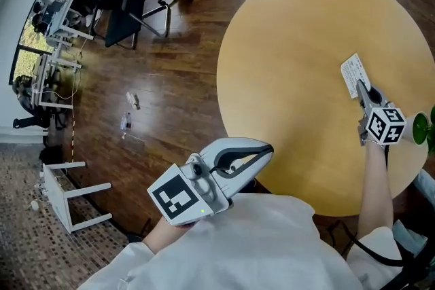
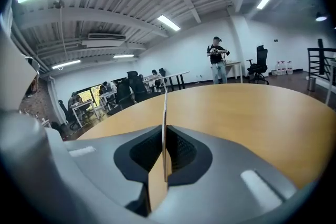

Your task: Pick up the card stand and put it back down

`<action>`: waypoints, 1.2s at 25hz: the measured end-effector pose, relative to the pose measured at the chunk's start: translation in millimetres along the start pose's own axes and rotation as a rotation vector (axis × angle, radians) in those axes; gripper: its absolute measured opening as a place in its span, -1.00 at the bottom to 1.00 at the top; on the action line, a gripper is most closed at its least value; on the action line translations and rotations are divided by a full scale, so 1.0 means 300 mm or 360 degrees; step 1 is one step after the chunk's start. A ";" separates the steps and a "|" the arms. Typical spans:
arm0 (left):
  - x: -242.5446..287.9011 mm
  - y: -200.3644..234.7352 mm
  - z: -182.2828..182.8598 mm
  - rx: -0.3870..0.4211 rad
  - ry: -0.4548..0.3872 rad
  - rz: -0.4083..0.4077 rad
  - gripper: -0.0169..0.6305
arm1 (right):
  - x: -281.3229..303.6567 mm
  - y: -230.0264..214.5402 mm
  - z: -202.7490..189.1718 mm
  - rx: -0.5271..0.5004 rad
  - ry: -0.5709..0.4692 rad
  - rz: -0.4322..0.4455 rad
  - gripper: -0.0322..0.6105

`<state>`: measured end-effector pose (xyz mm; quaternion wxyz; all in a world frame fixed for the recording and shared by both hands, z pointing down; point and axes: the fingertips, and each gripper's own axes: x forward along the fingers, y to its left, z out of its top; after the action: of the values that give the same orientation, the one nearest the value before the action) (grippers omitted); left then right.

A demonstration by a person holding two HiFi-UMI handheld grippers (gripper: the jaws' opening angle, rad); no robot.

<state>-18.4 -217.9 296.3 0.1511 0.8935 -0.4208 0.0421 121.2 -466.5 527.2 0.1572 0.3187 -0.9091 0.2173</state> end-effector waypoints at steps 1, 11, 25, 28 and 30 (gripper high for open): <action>0.009 0.013 -0.004 -0.0001 0.0007 -0.0002 -0.94 | 0.021 -0.005 0.000 -0.0009 0.0009 0.0002 -0.83; 0.056 0.044 -0.070 0.0002 0.0058 -0.0054 -0.94 | 0.098 -0.039 -0.087 0.0042 0.0024 -0.0038 -0.47; -0.203 -0.039 -0.100 0.0097 -0.0109 -0.0238 -0.94 | -0.452 0.335 -0.118 0.0144 -0.0329 -0.0219 -0.04; -0.325 -0.077 -0.104 0.0125 -0.0162 -0.0298 -0.94 | -0.638 0.571 -0.002 0.0041 -0.0530 -0.0231 0.01; -0.404 -0.098 -0.103 0.0138 -0.0203 -0.0353 -0.94 | -0.731 0.731 0.057 -0.0027 -0.0635 -0.0264 0.01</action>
<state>-72.1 -101.2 294.4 0.0889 0.9411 -0.3260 -0.0136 140.4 -208.8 354.8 -0.0060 0.4279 -0.8946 0.1286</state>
